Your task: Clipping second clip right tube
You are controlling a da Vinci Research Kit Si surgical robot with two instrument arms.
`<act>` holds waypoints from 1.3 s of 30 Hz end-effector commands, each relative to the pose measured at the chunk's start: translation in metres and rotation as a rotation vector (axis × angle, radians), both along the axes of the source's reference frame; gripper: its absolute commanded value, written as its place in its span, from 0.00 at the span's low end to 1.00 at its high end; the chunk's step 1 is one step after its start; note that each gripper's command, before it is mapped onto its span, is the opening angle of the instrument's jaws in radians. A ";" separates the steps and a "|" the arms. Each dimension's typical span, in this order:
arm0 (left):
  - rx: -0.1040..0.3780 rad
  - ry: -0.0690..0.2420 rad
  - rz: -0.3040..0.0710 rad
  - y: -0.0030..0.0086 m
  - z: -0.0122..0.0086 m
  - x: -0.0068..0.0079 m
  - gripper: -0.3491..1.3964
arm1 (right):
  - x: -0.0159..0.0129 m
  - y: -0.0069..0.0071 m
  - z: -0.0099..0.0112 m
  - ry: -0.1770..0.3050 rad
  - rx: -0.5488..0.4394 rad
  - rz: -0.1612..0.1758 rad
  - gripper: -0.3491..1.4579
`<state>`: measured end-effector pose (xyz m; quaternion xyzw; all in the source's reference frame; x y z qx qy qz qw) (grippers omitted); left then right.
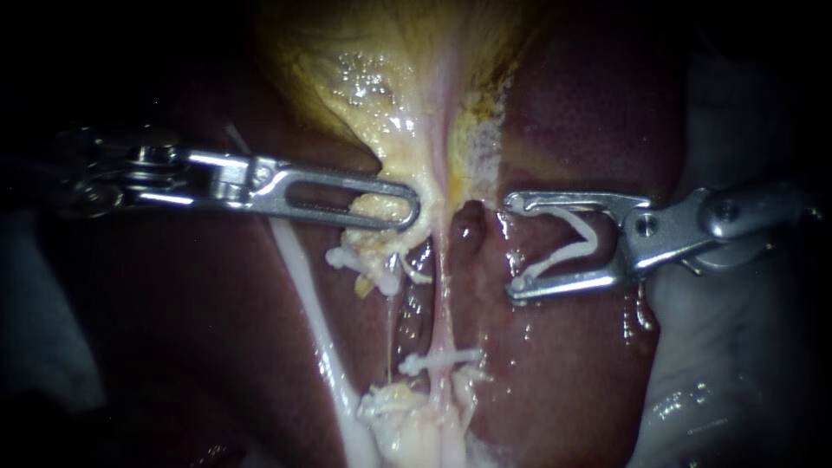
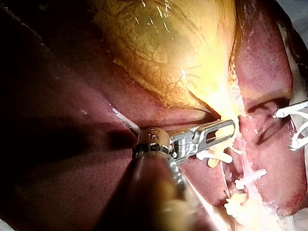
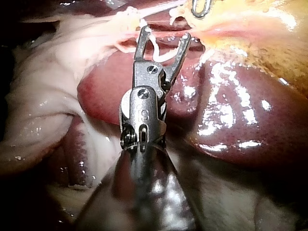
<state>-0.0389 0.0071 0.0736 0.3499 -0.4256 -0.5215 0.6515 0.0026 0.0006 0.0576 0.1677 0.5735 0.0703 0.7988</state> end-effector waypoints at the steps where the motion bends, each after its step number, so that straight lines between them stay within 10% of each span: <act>1: 0.000 -0.001 0.001 0.0000 -0.0002 0.0001 0.00 | 0.0000 0.0000 0.0000 0.000 0.000 0.000 0.47; 14: 0.015 0.003 -0.020 0.0013 -0.0059 0.0051 0.00 | 0.0003 -0.0003 0.0001 0.006 0.003 -0.008 0.47; 39: 0.014 0.003 -0.024 0.0013 -0.0060 0.0052 0.00 | 0.0095 -0.0080 0.0077 -0.071 0.448 0.009 0.45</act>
